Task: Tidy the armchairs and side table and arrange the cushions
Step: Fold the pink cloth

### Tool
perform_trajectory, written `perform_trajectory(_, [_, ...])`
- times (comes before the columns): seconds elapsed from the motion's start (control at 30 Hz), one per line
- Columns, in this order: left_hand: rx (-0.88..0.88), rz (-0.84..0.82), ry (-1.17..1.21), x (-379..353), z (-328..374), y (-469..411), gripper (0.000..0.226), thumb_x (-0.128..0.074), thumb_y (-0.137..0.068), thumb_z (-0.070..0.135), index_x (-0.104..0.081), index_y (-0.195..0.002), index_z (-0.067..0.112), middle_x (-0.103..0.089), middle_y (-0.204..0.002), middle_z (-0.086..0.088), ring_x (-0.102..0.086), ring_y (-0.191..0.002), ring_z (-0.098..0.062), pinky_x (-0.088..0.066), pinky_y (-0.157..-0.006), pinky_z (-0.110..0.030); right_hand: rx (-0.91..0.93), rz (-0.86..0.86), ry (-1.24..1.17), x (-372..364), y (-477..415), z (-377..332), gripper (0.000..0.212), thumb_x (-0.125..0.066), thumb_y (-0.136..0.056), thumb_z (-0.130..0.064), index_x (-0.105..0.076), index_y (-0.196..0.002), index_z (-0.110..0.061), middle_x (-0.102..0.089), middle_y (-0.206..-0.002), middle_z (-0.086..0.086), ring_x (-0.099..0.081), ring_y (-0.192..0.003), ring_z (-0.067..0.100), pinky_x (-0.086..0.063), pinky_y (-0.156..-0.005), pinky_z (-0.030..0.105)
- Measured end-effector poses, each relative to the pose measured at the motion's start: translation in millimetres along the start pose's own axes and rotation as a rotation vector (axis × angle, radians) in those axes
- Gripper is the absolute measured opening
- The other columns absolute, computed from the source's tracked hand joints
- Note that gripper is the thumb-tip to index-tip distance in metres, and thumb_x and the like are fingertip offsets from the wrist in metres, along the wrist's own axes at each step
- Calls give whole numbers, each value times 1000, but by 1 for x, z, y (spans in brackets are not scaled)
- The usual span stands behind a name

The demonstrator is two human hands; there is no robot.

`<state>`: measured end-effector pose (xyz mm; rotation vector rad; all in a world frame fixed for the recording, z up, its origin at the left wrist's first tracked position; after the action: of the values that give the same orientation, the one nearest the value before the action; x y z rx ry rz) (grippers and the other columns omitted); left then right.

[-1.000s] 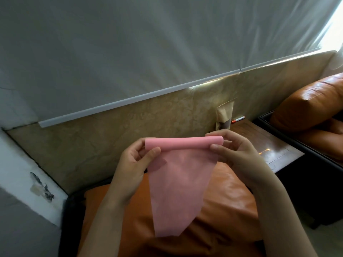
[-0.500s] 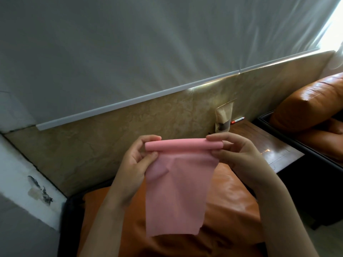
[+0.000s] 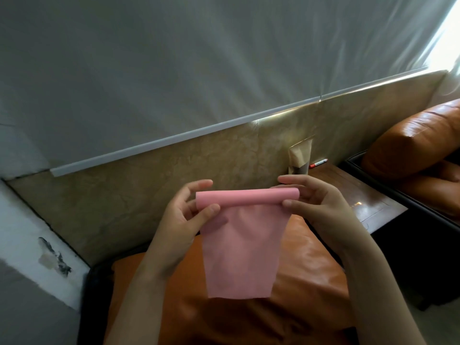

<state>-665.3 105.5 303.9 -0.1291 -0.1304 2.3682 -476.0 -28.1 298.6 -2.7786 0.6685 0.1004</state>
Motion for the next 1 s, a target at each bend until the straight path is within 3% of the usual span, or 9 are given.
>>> perform_trajectory(0.2, [-38, 9, -39, -1, 2, 0, 31, -60, -80, 24, -64, -108, 11, -73, -93, -3, -72, -87, -18, -58, -75, -25, 12, 38, 6, 0, 1, -1, 40, -73, -63, -3, -71, -100, -20, -72, -95, 7, -67, -92, 17, -54, -79, 26])
perform_trajectory(0.47, [-83, 114, -81, 3, 2, 0, 20, -55, -88, 23, -63, -102, 11, -74, -87, -4, -72, -84, -16, -57, -73, -24, 57, 152, -18, 4, 0, -2, 30, -73, -67, -2, -70, -94, -15, -71, -91, 13, -67, -87, 25, -51, -77, 38])
perform_trajectory(0.57, [-72, 138, -56, 3, 1, -1, 17, -56, -89, 23, -64, -101, 14, -74, -88, -1, -72, -84, -16, -57, -70, -24, 56, 145, -14, 3, -1, 0, 31, -70, -73, 5, -72, -93, -18, -71, -94, 14, -67, -89, 26, -50, -79, 39])
perform_trajectory(0.73, [-55, 149, -22, 0, 0, -1, 16, -57, -89, 20, -64, -100, 13, -74, -87, 1, -72, -82, -16, -57, -66, -23, 48, 170, -34, 5, -2, 2, 30, -77, -68, -1, -69, -93, -16, -70, -91, 13, -66, -85, 23, -48, -79, 40])
perform_trajectory(0.87, [-42, 158, 15, -3, -1, -2, 28, -58, -80, 32, -65, -99, 13, -75, -87, -2, -72, -79, -20, -58, -65, -25, 77, 222, -49, 8, -3, 4, 14, -73, -74, -5, -67, -81, -16, -66, -84, 13, -61, -81, 24, -47, -77, 44])
perform_trajectory(1.0, [-24, 158, 18, -5, -2, -4, 33, -57, -79, 37, -65, -102, 14, -75, -89, -2, -73, -80, -20, -59, -69, -28, 91, 250, -39, 9, -3, 3, 17, -70, -79, 2, -72, -81, -15, -68, -85, 13, -64, -83, 25, -50, -80, 44])
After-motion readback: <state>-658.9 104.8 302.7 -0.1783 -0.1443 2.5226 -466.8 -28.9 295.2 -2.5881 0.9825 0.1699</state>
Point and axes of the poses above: each hand's wrist, its own y-axis away from the middle knuckle, its own x-axis out of the back of the hand, z = x × y, the point moved 5 cm from there along -y, towards the middle knuckle
